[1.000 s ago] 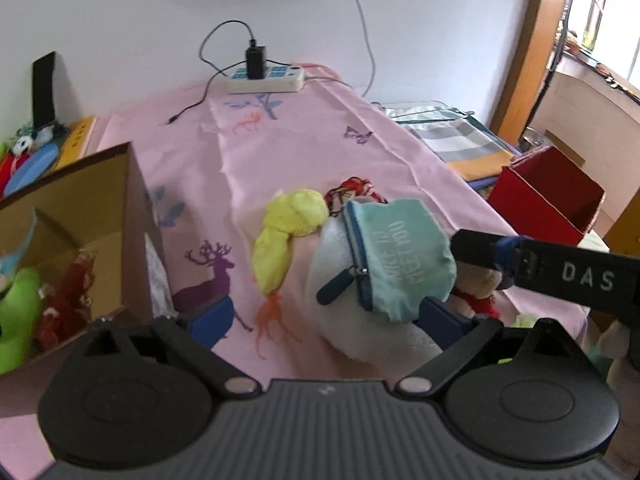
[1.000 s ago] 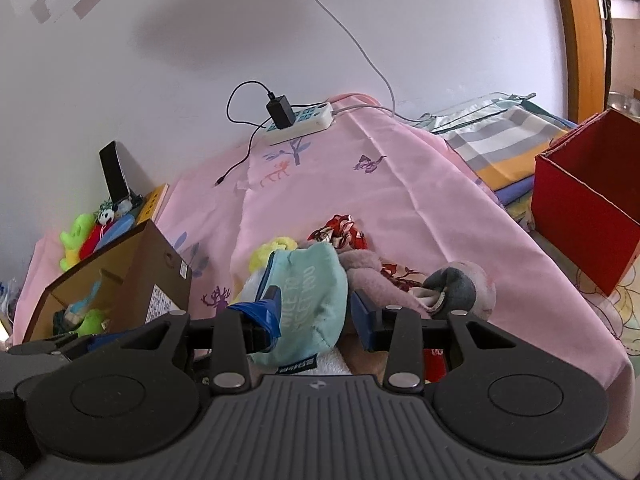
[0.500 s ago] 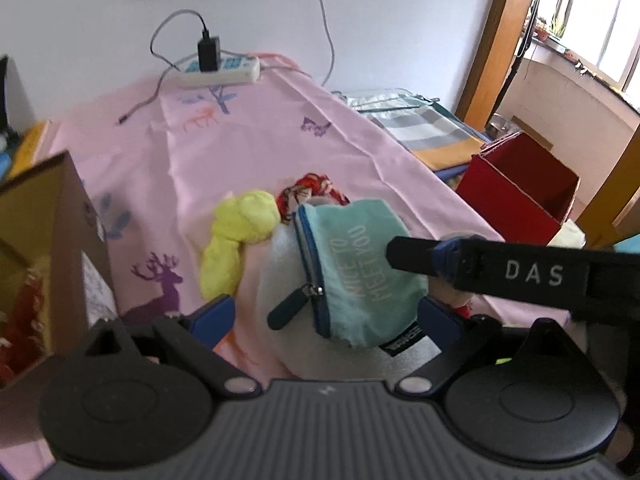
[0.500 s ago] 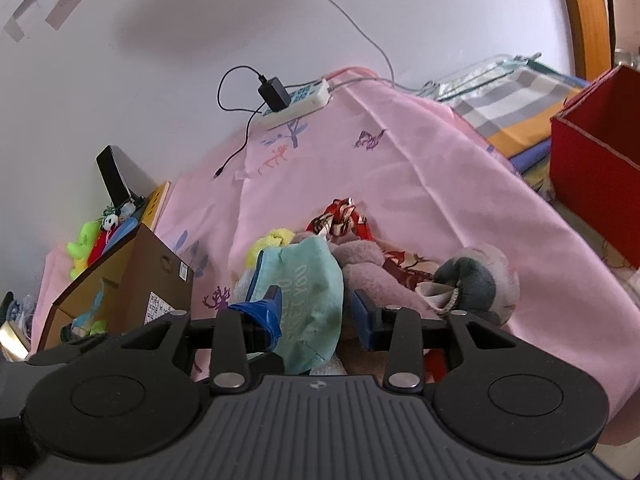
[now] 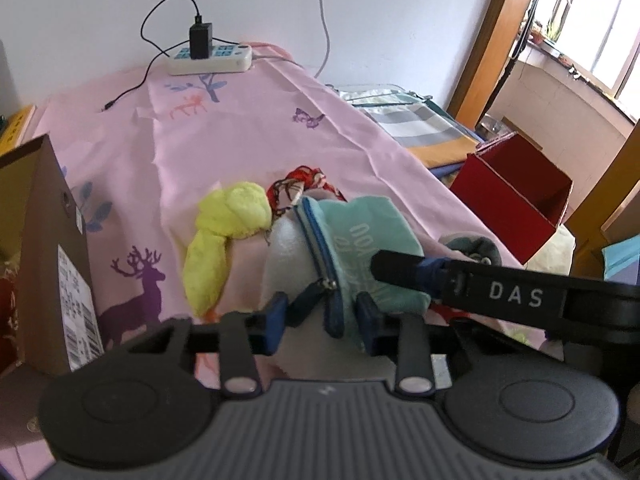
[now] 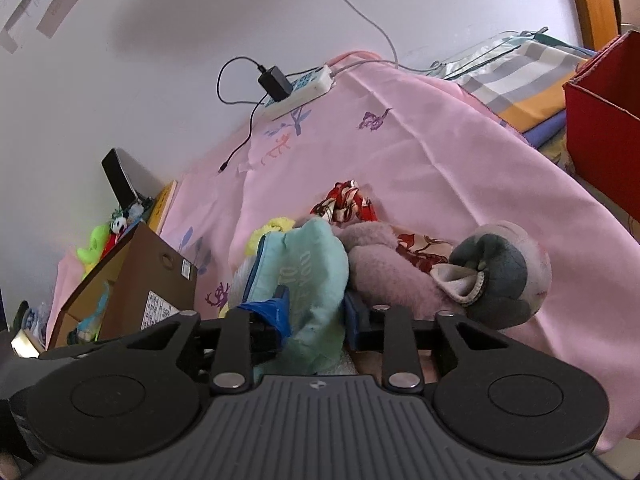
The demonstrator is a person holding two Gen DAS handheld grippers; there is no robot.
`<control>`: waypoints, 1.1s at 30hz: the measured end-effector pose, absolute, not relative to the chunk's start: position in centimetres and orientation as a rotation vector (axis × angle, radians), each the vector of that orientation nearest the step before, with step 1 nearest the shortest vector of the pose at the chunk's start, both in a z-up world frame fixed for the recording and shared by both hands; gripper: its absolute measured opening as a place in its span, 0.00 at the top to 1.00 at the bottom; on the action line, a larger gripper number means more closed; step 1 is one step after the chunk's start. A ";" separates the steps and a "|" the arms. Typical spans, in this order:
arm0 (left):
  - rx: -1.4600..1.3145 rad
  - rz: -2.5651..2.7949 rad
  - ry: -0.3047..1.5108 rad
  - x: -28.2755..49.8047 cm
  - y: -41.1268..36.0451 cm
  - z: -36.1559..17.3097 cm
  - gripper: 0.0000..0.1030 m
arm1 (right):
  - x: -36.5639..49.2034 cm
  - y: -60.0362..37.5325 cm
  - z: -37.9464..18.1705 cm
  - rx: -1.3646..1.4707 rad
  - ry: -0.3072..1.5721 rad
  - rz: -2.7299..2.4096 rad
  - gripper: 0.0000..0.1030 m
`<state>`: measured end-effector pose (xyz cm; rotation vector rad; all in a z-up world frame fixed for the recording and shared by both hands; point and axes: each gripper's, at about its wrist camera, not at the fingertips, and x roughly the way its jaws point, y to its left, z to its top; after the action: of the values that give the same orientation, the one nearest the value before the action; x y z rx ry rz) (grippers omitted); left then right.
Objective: Organize soft objects
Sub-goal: 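Lift the pouch with both grippers and carry it over the cardboard box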
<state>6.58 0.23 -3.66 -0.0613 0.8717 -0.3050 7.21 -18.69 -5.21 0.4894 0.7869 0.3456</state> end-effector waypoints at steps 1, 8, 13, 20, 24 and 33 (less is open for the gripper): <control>-0.063 -0.307 0.867 6.6 0.3 -3.6 0.74 | 7.1 -18.6 -5.1 0.484 0.780 0.349 1.00; -0.022 -0.321 0.809 5.3 0.1 -2.5 0.85 | 5.7 -17.7 -3.5 0.401 0.695 0.377 1.00; -0.033 -0.349 0.749 4.0 0.4 -1.1 0.88 | 4.5 -17.8 -2.0 0.390 0.625 0.392 1.00; -0.031 -0.387 0.717 2.7 0.9 -0.8 0.87 | 4.0 -17.6 -1.1 0.389 0.582 0.390 1.00; -0.077 -0.402 0.738 2.5 1.8 -1.3 0.87 | 3.9 -17.3 -1.4 0.423 0.600 0.409 1.00; -0.093 -0.383 0.613 0.8 3.5 1.0 0.90 | 3.2 -15.4 0.2 0.437 0.562 0.528 1.00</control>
<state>0.77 3.53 0.98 -0.0926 0.6133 -0.3832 3.16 -15.41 0.23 0.4371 0.5616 0.5283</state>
